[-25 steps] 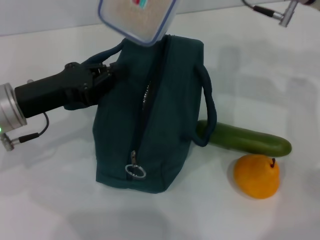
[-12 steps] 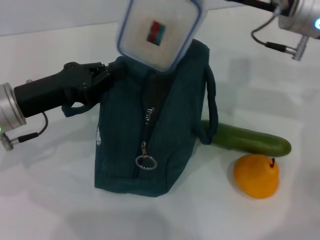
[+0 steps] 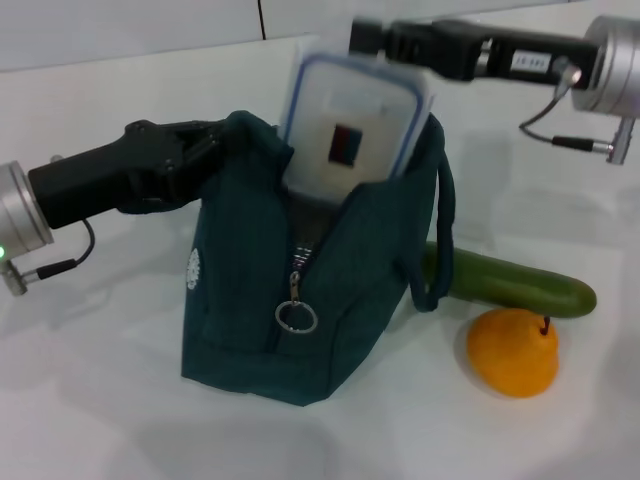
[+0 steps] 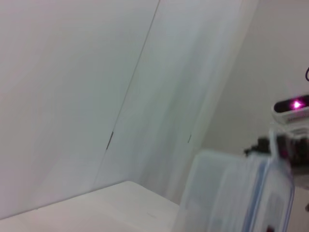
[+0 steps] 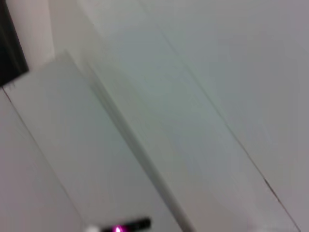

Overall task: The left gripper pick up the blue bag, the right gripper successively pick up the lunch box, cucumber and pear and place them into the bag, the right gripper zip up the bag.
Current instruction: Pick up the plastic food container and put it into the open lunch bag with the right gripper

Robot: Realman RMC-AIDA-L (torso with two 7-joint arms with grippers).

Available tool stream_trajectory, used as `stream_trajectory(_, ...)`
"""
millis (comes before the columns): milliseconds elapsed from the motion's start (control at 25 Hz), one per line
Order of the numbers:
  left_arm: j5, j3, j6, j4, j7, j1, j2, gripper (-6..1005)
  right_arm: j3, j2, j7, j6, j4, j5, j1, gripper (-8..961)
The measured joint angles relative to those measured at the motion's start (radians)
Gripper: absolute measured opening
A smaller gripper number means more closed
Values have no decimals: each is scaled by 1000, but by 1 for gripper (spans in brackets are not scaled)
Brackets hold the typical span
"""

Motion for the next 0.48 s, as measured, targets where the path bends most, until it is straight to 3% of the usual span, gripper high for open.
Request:
stream_trajectory(240,-2,0,-10,2,0,-7,0,53,-6,27,-38,30,-14,-97,16,181)
stream_trajectory(480,-3,0,-16,2,0,-14,-1,53,-15,30,-65,28,-12,-78,23,187)
